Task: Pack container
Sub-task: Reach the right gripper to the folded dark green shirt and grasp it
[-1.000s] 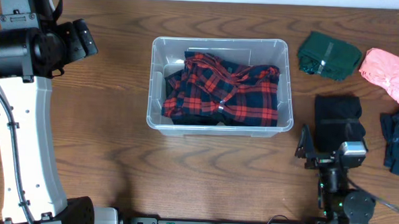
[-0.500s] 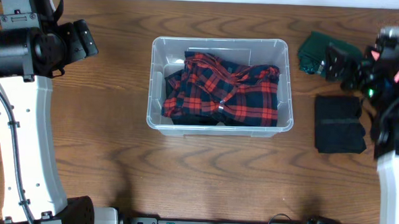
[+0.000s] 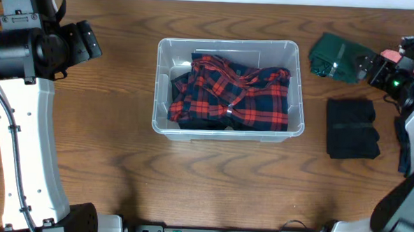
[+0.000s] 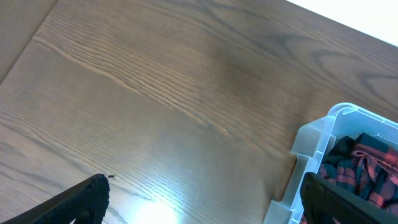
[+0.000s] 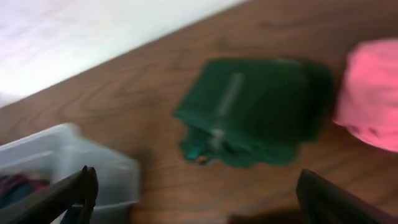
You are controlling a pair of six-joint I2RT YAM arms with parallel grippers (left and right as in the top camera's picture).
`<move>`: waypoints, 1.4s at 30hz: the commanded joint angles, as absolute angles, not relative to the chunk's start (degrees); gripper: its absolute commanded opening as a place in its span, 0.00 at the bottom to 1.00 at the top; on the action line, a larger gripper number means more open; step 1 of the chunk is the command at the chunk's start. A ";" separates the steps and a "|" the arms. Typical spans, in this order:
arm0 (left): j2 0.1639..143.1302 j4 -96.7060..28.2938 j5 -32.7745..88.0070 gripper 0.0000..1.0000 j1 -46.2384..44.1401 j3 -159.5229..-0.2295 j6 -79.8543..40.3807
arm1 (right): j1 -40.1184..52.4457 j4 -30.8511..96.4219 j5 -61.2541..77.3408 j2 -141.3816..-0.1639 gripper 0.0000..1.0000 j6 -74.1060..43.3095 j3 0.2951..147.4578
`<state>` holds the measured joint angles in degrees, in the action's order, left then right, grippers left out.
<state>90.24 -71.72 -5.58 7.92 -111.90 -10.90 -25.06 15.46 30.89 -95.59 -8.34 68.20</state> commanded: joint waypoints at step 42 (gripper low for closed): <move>90.61 -71.79 -6.24 0.98 8.08 -111.53 -10.81 | -21.78 -14.63 23.55 -123.92 0.79 -34.26 69.32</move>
